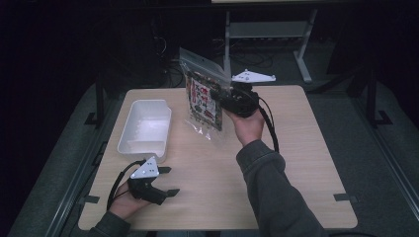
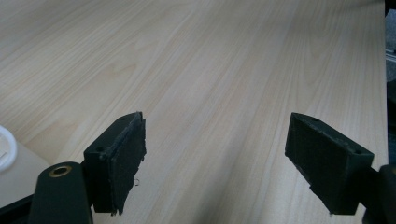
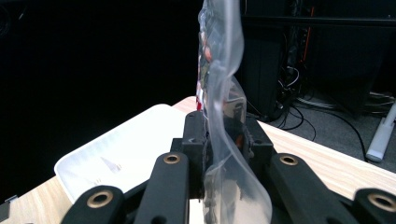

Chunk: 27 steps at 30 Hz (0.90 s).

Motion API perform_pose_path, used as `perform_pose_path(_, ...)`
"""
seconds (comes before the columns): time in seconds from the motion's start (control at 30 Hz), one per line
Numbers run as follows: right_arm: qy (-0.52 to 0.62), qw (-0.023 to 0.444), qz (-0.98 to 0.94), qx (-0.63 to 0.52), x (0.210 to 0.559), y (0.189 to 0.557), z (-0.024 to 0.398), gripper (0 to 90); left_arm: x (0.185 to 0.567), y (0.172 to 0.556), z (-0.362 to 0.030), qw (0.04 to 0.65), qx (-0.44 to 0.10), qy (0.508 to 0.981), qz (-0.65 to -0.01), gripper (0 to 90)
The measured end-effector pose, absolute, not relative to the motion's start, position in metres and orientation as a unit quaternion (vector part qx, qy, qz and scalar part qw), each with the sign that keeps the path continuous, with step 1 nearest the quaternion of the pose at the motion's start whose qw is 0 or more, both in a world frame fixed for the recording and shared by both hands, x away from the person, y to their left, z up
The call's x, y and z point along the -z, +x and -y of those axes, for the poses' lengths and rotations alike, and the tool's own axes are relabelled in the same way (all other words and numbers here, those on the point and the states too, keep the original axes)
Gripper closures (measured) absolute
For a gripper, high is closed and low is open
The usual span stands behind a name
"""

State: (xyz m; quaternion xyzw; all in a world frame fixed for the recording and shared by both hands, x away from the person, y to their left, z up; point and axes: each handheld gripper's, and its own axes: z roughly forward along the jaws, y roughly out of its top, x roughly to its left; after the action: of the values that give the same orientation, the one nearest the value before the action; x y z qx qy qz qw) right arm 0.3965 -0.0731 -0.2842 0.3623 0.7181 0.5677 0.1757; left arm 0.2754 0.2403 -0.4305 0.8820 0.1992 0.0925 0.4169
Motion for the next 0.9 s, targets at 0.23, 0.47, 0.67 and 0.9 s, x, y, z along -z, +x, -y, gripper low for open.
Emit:
perform_pose_path(0.23, 0.358, 0.178, -0.719, -0.569, 0.283, 0.4, 0.062, 75.2, 0.43, 0.275, -0.242, 0.416, -0.092, 0.882, -0.2, 19.7)
perform_pose_path(0.47, 0.352, 0.179, -0.717, -0.575, 0.277, 0.402, 0.052, 75.2, 0.431, 0.274, -0.25, 0.414, -0.095, 0.882, -0.206, 19.7)
perform_pose_path(0.67, 0.348, 0.179, -0.716, -0.578, 0.275, 0.405, 0.039, 75.2, 0.431, 0.274, -0.253, 0.415, -0.096, 0.88, -0.21, 19.7)
perform_pose_path(0.9, 0.342, 0.175, -0.714, -0.585, 0.272, 0.41, 0.024, 75.2, 0.432, 0.275, -0.254, 0.41, -0.095, 0.882, -0.213, 19.7)
